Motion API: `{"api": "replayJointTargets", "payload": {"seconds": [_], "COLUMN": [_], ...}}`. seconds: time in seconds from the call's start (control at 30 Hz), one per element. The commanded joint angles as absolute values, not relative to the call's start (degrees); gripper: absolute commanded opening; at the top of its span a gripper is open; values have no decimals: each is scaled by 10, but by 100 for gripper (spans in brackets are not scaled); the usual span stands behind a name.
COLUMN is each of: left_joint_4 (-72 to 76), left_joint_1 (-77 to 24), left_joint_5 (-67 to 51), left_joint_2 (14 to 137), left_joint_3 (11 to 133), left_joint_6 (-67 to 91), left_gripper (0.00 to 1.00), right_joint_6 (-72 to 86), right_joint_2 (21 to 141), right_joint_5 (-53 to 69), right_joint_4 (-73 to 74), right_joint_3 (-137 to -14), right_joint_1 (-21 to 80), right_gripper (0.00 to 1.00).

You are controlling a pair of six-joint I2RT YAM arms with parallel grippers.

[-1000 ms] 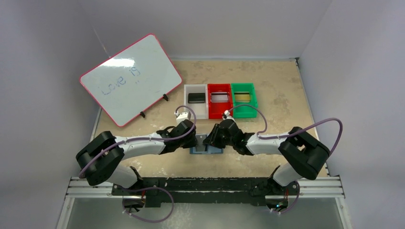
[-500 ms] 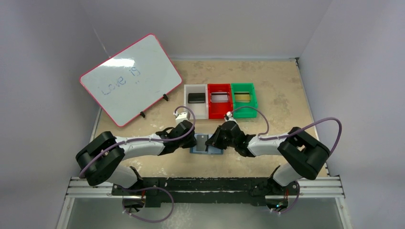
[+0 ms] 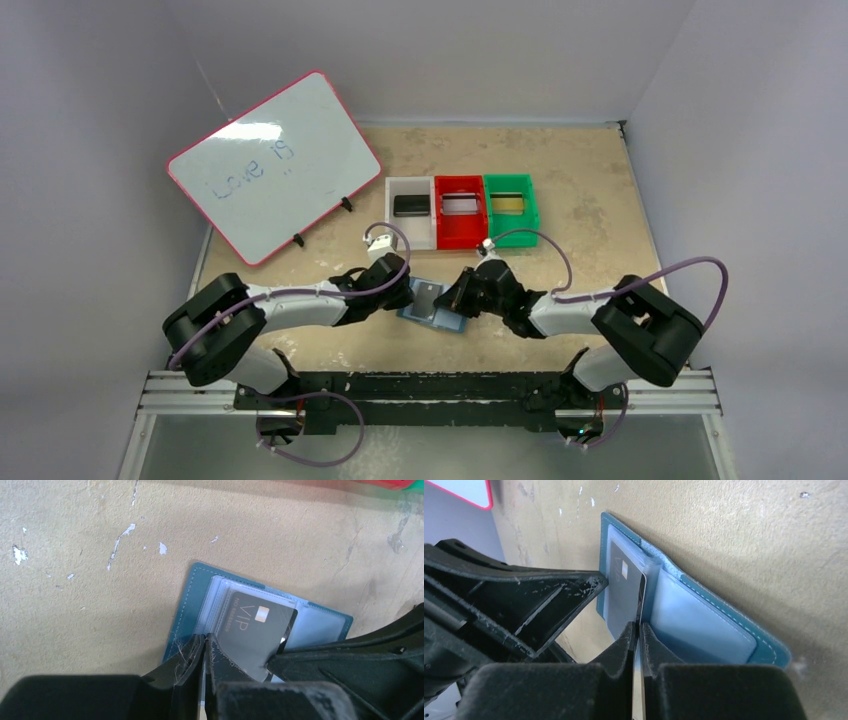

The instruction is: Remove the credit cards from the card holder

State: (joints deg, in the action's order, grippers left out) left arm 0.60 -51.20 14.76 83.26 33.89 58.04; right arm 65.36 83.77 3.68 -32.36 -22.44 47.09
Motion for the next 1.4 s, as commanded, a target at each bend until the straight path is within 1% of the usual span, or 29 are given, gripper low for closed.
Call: {"api": "replayJointTargets", "payload": {"seconds": [0.0,0.1,0.27,0.4,0.47,0.67,0.83,0.93,1.1,1.2,1.27,1.37], "left_joint_4": [-59,-55,-65,-71,-71,-94,-67,-49,-38,-34,-51,-79], "left_joint_1": [-514,-513,-514,-514,-514,-516,-516,-516,-516,-515,-516,-516], "left_joint_5": [170,168,176,180,177,199,171,146,142,135,154,183], "left_joint_2": [865,864,853,830,807,720,701,728,781,819,830,830], "left_joint_3": [317,317,319,321,323,339,352,364,370,370,369,360], "left_joint_6": [582,583,584,582,581,578,559,549,557,567,580,588], "left_gripper": [4,4,3,4,6,17,22,22,21,17,14,12], "right_joint_6": [654,654,655,645,635,565,500,473,463,482,495,513], "right_joint_2": [808,810,818,821,826,875,922,934,948,953,956,958], "right_joint_5": [73,83,90,93,95,121,159,176,179,181,183,193], "right_joint_4": [-383,-388,-380,-369,-374,-363,-371,-380,-359,-361,-361,-377], "right_joint_3": [-197,-191,-186,-189,-193,-247,-285,-298,-316,-316,-314,-308], "right_joint_1": [459,451,445,442,441,436,431,428,425,421,418,417], "right_gripper": [4,4,1,1,1,0,0,0,0,0,6,13]}}
